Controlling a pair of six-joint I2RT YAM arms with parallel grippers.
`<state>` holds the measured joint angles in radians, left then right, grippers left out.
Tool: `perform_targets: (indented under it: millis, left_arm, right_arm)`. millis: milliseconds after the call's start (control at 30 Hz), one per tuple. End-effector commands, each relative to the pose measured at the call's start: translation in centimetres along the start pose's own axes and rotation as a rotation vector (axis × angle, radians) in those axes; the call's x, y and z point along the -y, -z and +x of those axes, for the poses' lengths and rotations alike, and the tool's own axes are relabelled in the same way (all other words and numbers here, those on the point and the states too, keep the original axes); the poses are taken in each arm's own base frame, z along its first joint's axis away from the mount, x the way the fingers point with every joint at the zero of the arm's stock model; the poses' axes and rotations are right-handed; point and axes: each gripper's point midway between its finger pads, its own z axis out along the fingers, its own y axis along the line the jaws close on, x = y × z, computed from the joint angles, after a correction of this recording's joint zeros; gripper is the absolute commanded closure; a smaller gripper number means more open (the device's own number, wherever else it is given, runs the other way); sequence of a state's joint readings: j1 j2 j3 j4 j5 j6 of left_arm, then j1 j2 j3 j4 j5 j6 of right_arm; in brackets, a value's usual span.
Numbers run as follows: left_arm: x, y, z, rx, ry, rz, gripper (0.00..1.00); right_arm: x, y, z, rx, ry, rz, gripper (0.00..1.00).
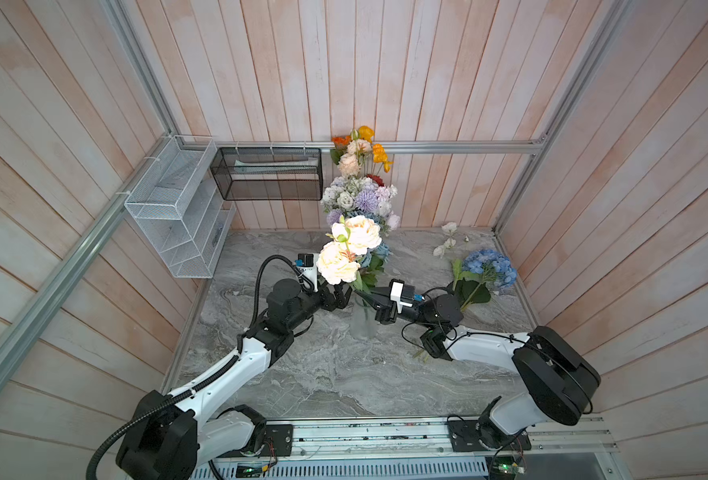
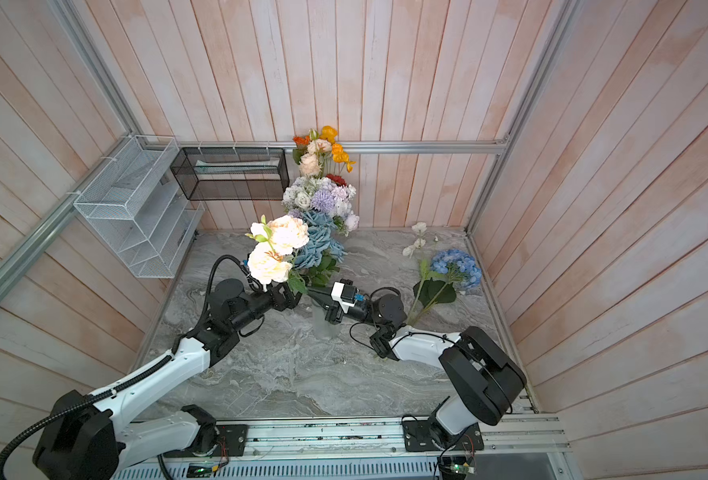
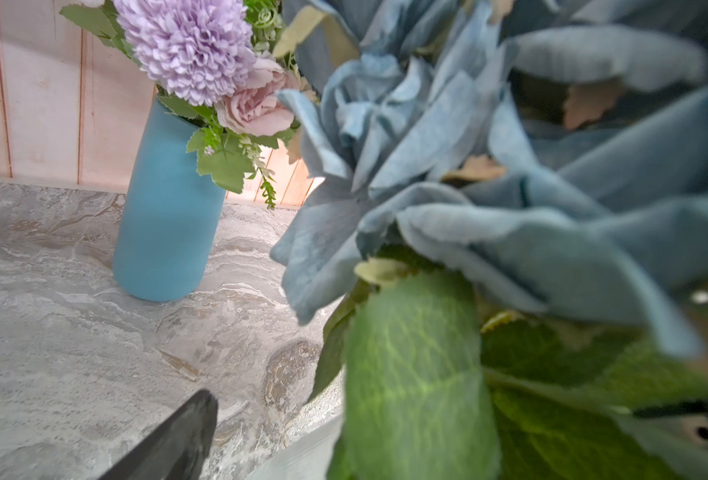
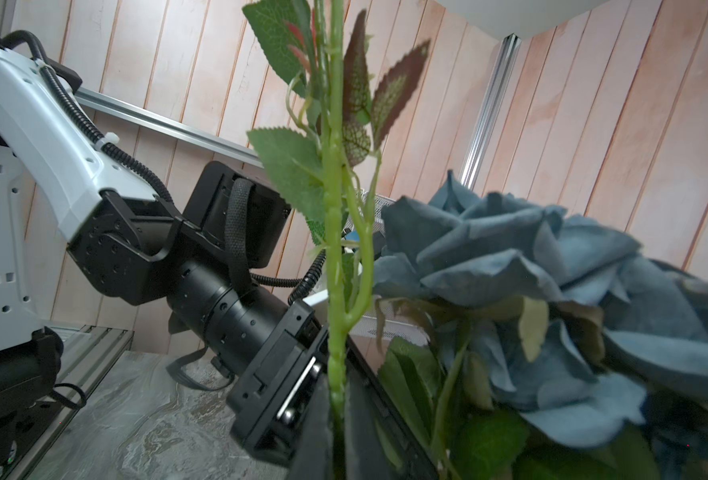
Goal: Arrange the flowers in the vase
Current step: 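Lower the peach rose stem into the glass vase held by the left gripper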
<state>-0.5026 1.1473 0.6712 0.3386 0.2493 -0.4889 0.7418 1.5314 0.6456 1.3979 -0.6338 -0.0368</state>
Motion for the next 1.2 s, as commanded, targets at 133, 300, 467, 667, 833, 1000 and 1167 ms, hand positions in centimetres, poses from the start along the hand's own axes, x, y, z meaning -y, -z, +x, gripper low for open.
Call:
perform_targets:
  millis: [133,300,467,667,833,1000,1167]
  left_arm:
    - [-0.3,2.4,1.7,-0.033,-0.022,-0.021,0.0]
    - [1.0,3.8,2.4,-0.044,-0.041,0.019,0.0]
    - [3.1,4.9,0.1,0.023,-0.046,0.068,0.0]
    - [5.3,5.2,-3.2,0.123,-0.036,0.145,0.07]
    - [5.5,3.9,-3.5,0.128,-0.029,0.166,0.22]
    - [5.7,3.3,-3.9,0.133,-0.026,0.183,0.35]
    - [5.2,3.6,-3.2,0.12,-0.037,0.157,0.54]
  right_arm:
    - [0.7,0.4,3.1,-0.1,-0.023,0.068,1.0]
    - [1.0,0.5,4.2,-0.151,-0.014,0.091,1.0]
    - [0.9,1.0,6.0,-0.235,0.002,0.106,1.0]
    - [0.6,1.4,6.9,-0.27,0.013,0.118,1.0]
    - [-0.1,1.3,7.3,-0.287,0.038,0.106,1.0]
    - [-0.4,1.4,7.3,-0.292,0.038,0.106,1.0]
    - [-0.3,1.6,7.7,-0.305,0.044,0.116,1.0]
